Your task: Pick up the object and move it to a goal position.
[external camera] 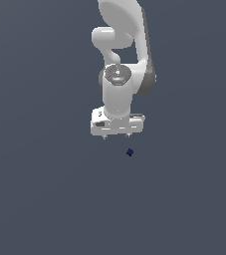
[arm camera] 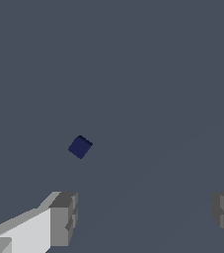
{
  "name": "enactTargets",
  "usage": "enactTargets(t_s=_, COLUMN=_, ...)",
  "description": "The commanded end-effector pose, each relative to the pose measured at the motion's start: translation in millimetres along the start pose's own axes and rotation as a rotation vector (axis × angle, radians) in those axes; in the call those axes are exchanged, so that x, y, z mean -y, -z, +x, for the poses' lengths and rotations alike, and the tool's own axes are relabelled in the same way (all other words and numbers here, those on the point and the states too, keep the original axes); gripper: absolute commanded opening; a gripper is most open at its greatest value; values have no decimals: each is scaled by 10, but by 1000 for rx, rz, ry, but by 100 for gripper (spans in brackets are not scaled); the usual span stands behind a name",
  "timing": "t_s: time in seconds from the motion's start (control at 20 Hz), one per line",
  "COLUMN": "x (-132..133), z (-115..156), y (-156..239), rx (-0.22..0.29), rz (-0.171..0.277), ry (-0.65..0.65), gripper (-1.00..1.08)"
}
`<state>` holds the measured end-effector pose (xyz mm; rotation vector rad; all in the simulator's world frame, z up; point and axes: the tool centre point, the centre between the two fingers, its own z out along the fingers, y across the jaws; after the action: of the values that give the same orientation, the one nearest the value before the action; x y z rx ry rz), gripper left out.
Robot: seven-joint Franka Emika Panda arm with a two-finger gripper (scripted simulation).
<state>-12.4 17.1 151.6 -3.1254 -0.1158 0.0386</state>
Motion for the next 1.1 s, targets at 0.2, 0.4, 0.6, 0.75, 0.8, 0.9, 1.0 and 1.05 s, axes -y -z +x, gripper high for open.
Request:
enactTargets(t_s=0.2, x=73, z=22, y=-88, rx=-2, rz=0, ry=-61, gripper=100)
enactTargets(t_s=0.4, x=145, z=42, y=-176, rx=-4, rz=1, ry=-122, gripper=100)
enactTargets(t_s=0.6, x=238, z=65, y=-290, rx=-7, rz=1, ry=-203, gripper=100)
enactTargets(t_s=0.75, x=317, z=82, y=-389, rx=-9, rz=0, ry=-271, gripper=100)
enactTargets(t_s=0.8, x=343, z=87, y=-422, rx=-10, rz=0, ry=-294, gripper=100)
enactTargets(t_s=0.9, x=395, z=96, y=-487, rx=-12, rz=-1, ry=-340, gripper=100)
enactTargets(t_s=1.0, x=447, z=103, y=-553, rx=-14, rz=-2, ry=-386, gripper=100)
enactTargets(t_s=1.05, x=472, z=107, y=-586, rx=-15, rz=-2, ry=-409, gripper=100)
